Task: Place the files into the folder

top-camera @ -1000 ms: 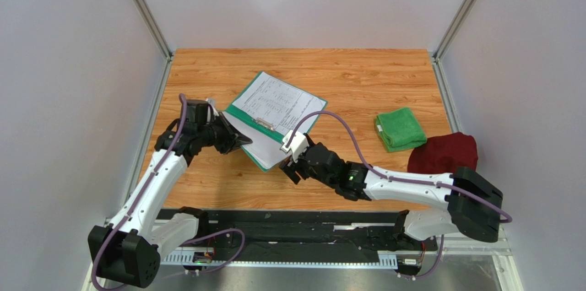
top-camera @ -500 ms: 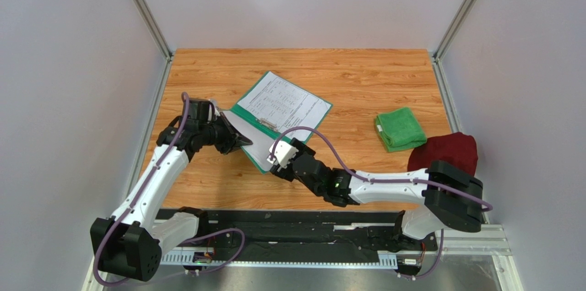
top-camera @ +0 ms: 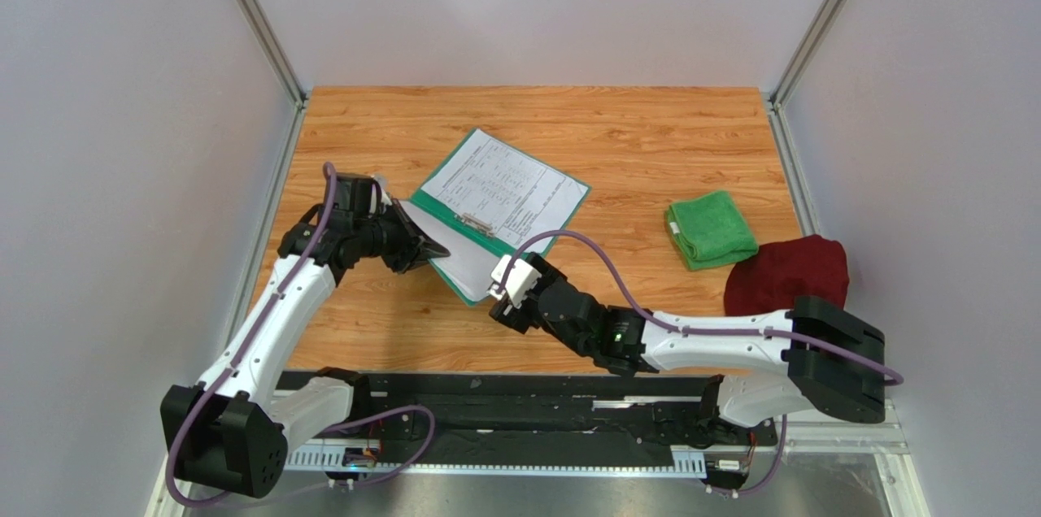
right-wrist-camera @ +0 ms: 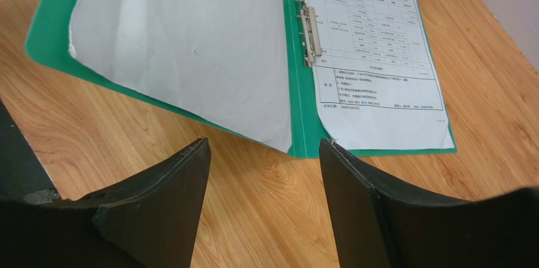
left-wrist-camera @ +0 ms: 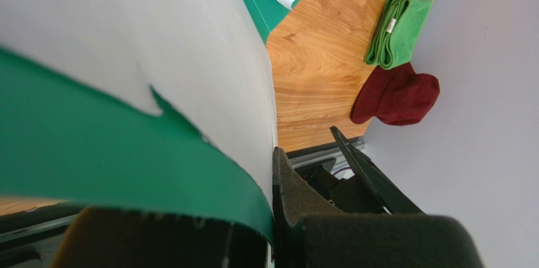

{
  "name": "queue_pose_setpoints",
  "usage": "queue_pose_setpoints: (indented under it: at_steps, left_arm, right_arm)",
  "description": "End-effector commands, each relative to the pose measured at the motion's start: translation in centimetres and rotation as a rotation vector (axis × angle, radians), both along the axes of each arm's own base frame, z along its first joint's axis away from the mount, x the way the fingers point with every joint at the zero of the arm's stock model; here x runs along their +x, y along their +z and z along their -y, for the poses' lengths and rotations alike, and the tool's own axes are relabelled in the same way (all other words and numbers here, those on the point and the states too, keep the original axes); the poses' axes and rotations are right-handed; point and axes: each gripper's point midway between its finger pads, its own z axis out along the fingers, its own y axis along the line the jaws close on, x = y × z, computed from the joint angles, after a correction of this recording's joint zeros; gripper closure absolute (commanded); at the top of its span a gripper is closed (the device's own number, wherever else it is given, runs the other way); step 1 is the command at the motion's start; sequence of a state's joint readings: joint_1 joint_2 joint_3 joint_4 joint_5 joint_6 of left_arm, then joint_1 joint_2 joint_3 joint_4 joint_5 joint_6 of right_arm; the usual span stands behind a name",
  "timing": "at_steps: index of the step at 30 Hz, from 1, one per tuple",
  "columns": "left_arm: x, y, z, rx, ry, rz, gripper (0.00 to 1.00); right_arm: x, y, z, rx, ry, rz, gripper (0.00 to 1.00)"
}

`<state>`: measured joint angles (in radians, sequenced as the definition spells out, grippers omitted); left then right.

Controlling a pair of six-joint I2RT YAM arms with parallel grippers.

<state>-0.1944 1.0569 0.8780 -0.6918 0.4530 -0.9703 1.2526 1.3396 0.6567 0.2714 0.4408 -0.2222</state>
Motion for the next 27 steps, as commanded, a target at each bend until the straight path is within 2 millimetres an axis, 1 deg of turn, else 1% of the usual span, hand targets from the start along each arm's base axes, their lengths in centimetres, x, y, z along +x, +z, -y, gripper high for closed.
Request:
queue_pose_setpoints:
  at_steps: [1,2,4,5,6,9,10,11,13,15,16,17,18,19,20,22,23,24,25,26,27]
  left_arm:
    - [0.7,1.7,0.3,-0.023,-0.024,0.051,1.0]
    - [0.7,1.6,0.3,-0.024,-0.022,0.048,1.0]
    - [0.7,1.8,0.5,-0.038,-0.025,0.045,1.0]
    - [0.6,1.8,0.6,-0.041,-0.026,0.043,1.0]
    - [0.6,1.8,0.6,-0.045,-0.028,0.043,1.0]
    - [0.3,1.9,0.6,-0.046,-0.034,0.041,1.0]
    - [0.2,1.8,0.6,-0.041,-0.039,0.04,1.0]
    - [0.1,1.8,0.5,-0.04,-0.04,0.038,1.0]
    - [-0.1,1.6,0.4,-0.032,-0.042,0.035,1.0]
    - [-0.1,1.5,0.3,-0.036,-0.042,0.031,1.0]
    - [0.1,1.6,0.3,-0.038,-0.042,0.038,0.96]
    - [0.2,1.6,0.3,-0.038,-0.048,0.039,0.92]
    - [0.3,1.8,0.4,-0.042,-0.058,0.048,0.89]
    - [0.4,1.8,0.2,-0.03,-0.07,0.059,0.83]
    - [0.8,2.4,0.1,-0.023,-0.076,0.079,0.77]
    - [1.1,2.9,-0.2,0.017,-0.113,0.124,0.6]
    - [1.5,4.1,-0.4,0.041,-0.12,0.161,0.56]
    - [1.8,4.5,-0.9,0.079,-0.117,0.187,0.4]
    - [1.7,4.9,-1.3,0.112,-0.134,0.213,0.33]
    - [1.9,6.8,-1.6,0.134,-0.129,0.271,0.25]
    - [1.9,7.3,-2.4,0.185,-0.121,0.295,0.13]
  right_arm:
    - [-0.9,0.2,-2.0,0.039,0.048,-0.019,0.31]
    - [-0.8,0.5,-2.4,0.052,0.05,-0.013,0.31]
    - [-0.7,0.2,-3.2,0.05,0.054,-0.008,0.32]
    - [-0.4,0.8,-3.7,0.076,0.041,0.011,0.32]
    - [0.0,0.4,-4.2,0.065,0.026,0.022,0.3]
    - [1.6,1.3,-4.1,0.07,-0.074,0.108,0.29]
    - [1.8,1.0,-4.1,0.065,-0.085,0.121,0.29]
    - [2.0,1.7,-4.4,0.102,-0.098,0.135,0.32]
    - [2.4,1.7,-4.6,0.109,-0.11,0.153,0.36]
    - [2.2,1.7,-4.9,0.128,-0.104,0.141,0.46]
    - [2.2,1.7,-5.0,0.138,-0.106,0.132,0.53]
    - [2.2,1.6,-4.9,0.147,-0.11,0.124,0.7]
    - [2.1,1.6,-5.1,0.167,-0.116,0.104,0.78]
    - [2.1,1.5,-5.0,0.17,-0.125,0.094,0.86]
    - [2.2,1.7,-4.9,0.184,-0.138,0.085,0.99]
    - [2.2,1.6,-4.6,0.212,-0.172,0.04,1.0]
    - [2.2,2.1,-4.6,0.241,-0.183,0.017,1.0]
    - [2.5,1.9,-4.4,0.251,-0.198,-0.008,1.0]
    - [2.5,1.3,-4.2,0.285,-0.232,-0.069,1.0]
    - [2.7,1.1,-4.0,0.301,-0.249,-0.095,1.0]
    - [3.2,0.8,-3.6,0.318,-0.273,-0.129,1.0]
